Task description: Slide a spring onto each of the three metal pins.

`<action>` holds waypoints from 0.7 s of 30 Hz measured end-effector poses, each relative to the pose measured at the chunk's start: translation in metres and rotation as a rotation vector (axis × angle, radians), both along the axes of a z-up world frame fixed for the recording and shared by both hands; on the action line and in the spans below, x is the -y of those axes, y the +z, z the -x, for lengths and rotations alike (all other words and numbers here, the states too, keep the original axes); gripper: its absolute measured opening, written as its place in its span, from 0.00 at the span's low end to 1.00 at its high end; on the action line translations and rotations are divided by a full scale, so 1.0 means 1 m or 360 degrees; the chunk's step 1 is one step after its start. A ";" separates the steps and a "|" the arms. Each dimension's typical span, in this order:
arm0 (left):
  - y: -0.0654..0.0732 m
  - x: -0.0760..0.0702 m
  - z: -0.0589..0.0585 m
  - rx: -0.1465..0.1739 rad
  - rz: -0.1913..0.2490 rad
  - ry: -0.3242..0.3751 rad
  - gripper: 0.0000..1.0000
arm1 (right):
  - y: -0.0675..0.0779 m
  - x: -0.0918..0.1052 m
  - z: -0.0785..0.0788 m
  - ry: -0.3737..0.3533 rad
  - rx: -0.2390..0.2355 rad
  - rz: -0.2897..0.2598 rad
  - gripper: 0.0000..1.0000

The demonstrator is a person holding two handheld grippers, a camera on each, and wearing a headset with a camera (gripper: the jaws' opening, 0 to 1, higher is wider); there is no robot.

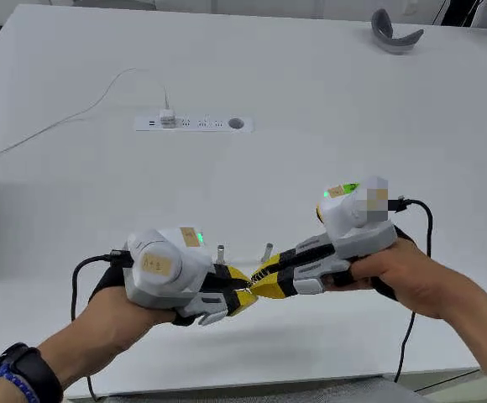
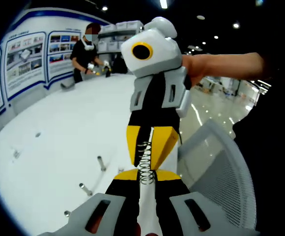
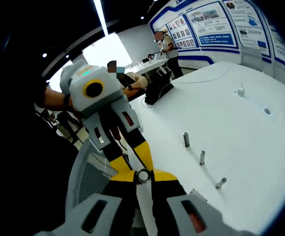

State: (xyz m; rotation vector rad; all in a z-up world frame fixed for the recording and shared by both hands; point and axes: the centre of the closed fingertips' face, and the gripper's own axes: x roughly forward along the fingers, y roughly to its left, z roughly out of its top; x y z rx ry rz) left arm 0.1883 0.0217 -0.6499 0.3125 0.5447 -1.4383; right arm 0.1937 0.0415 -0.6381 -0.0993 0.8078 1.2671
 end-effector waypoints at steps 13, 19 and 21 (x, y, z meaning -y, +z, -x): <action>-0.002 -0.004 0.007 0.0010 -0.0016 -0.0105 0.10 | -0.005 -0.007 0.012 0.0349 0.0095 0.0177 0.13; -0.005 -0.005 0.012 0.0003 -0.0024 -0.0141 0.10 | -0.009 -0.007 0.017 0.0411 0.0098 0.0195 0.13; -0.006 -0.005 0.013 -0.0004 -0.0020 -0.0139 0.10 | -0.009 -0.007 0.018 0.0411 0.0100 0.0190 0.13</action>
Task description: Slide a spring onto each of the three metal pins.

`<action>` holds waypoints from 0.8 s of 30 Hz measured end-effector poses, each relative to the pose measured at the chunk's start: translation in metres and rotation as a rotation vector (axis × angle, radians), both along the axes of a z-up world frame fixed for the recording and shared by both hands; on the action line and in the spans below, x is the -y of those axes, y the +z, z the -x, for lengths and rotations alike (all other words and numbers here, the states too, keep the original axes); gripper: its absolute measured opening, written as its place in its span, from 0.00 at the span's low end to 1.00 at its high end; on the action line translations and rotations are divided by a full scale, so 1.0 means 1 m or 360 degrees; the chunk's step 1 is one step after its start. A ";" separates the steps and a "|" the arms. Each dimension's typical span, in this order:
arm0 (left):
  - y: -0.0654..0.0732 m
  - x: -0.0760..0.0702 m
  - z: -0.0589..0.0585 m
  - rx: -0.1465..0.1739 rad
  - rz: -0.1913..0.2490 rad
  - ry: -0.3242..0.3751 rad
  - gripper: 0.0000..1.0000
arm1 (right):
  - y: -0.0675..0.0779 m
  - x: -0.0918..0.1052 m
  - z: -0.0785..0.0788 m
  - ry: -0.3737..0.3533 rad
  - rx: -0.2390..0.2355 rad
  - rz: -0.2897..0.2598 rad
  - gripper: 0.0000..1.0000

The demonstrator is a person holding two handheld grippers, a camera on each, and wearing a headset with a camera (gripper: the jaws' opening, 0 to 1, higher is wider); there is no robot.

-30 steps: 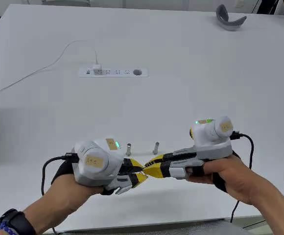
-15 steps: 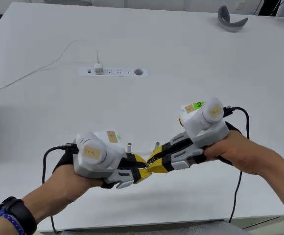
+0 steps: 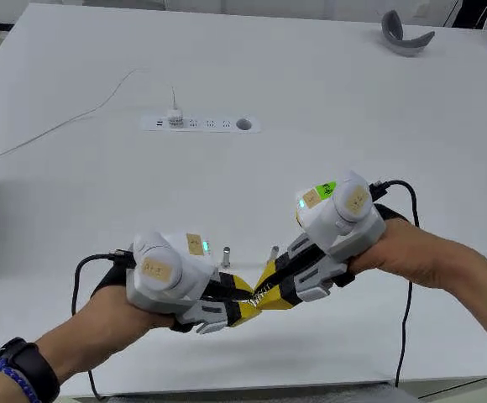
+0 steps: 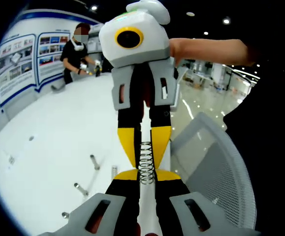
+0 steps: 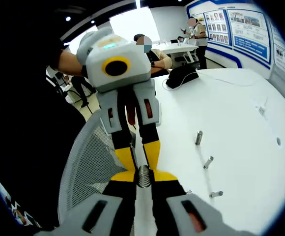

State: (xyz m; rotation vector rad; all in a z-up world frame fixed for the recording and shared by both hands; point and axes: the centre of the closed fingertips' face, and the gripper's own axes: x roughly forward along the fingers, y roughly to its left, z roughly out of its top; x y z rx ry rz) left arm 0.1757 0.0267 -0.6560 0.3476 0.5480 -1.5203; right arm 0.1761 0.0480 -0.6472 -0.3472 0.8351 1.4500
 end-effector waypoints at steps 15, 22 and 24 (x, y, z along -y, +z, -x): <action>-0.007 0.000 0.000 -0.0053 0.0023 0.0109 0.15 | -0.004 0.004 0.002 -0.0119 0.0012 -0.0042 0.12; -0.011 -0.012 -0.007 -0.0077 0.0016 0.0214 0.21 | -0.003 0.010 -0.003 -0.0239 0.0018 -0.0083 0.12; -0.010 -0.016 -0.010 -0.0078 0.0024 0.0252 0.22 | -0.002 0.013 -0.005 -0.0273 0.0029 -0.0087 0.12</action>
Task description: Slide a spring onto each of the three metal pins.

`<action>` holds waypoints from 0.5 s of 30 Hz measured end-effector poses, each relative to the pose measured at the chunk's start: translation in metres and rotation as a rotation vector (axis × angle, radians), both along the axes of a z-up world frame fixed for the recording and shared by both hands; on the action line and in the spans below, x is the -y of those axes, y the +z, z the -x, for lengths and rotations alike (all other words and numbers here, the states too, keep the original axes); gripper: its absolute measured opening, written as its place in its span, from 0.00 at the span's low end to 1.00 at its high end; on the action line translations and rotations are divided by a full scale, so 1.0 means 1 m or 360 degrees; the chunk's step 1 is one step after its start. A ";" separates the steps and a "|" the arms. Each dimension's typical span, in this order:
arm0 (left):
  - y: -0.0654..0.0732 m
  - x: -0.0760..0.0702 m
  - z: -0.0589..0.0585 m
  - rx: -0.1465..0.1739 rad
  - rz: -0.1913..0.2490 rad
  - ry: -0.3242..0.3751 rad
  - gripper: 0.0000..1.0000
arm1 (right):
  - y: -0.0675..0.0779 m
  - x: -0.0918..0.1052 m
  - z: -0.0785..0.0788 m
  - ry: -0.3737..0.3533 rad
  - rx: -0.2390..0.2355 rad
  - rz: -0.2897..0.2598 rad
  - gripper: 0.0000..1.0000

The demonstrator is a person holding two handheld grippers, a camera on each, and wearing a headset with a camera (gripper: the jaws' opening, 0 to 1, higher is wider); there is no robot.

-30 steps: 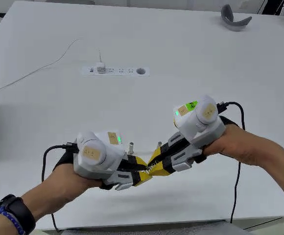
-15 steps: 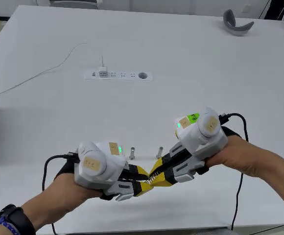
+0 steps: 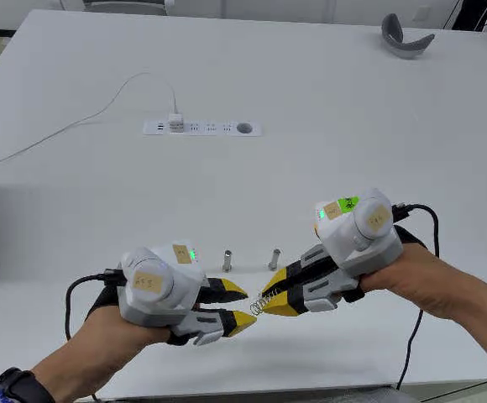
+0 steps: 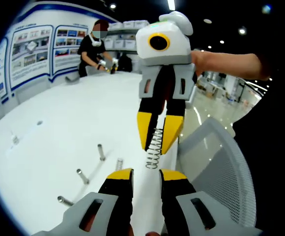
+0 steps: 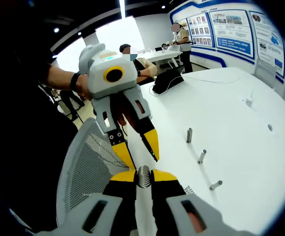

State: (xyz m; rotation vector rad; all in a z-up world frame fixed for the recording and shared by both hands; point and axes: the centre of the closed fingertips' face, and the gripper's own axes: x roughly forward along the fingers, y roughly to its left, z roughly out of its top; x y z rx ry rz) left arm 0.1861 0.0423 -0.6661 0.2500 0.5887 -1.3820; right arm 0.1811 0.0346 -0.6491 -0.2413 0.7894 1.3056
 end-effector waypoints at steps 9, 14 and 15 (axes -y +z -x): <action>-0.004 -0.019 -0.013 -0.0013 0.0003 0.0161 0.29 | -0.010 0.017 -0.006 -0.0124 -0.0005 0.0052 0.13; -0.008 -0.028 -0.019 -0.0004 -0.0017 0.0236 0.33 | -0.021 0.027 -0.008 -0.0189 -0.0018 0.0100 0.13; -0.009 -0.029 -0.020 -0.0005 -0.0020 0.0245 0.34 | -0.023 0.029 -0.008 -0.0198 -0.0017 0.0115 0.13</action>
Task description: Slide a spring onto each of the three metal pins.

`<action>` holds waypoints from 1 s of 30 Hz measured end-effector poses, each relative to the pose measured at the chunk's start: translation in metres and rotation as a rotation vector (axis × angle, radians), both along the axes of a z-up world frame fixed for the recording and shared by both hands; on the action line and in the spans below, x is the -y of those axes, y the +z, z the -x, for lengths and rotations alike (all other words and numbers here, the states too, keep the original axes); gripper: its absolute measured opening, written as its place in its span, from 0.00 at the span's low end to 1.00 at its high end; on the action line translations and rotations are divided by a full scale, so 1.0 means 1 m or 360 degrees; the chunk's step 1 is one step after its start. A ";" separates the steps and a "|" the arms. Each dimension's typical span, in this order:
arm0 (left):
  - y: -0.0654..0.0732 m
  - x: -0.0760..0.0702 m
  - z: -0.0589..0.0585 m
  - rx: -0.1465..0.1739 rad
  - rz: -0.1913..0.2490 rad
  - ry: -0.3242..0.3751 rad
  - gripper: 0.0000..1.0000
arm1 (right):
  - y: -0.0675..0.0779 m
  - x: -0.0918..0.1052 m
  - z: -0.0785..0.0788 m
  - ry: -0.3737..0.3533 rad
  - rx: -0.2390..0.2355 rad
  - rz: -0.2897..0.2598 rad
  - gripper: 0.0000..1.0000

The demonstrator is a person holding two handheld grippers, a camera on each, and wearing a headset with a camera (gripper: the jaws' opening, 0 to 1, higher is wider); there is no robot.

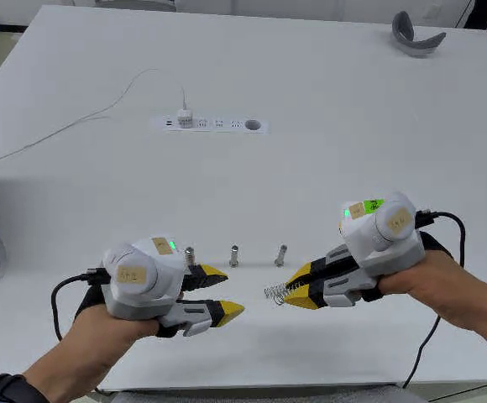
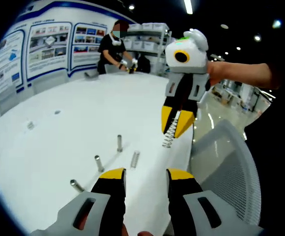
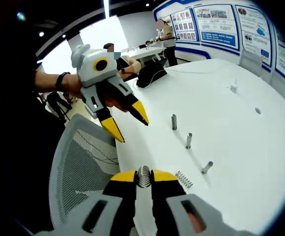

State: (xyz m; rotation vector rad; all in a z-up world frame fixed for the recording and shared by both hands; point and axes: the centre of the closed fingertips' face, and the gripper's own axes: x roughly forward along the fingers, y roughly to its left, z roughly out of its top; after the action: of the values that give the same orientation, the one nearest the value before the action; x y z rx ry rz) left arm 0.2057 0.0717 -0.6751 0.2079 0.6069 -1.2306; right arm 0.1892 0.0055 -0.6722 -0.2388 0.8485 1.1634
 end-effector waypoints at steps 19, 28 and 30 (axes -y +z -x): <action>-0.026 -0.048 -0.024 -0.0027 -0.0070 0.0286 0.47 | -0.025 0.018 -0.018 -0.0069 -0.0013 0.0186 0.13; -0.029 -0.065 -0.031 -0.0038 -0.0083 0.0392 0.55 | -0.028 0.013 -0.034 -0.0051 -0.0001 0.0235 0.13; -0.030 -0.068 -0.033 -0.0044 -0.0082 0.0409 0.56 | -0.031 0.012 -0.038 -0.0034 0.0001 0.0266 0.13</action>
State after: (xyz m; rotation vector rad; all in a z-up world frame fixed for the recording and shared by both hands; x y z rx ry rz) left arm 0.2382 0.1393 -0.7049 0.1511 0.6680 -0.9719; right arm 0.2270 -0.0068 -0.7035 -0.3660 0.9466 1.0733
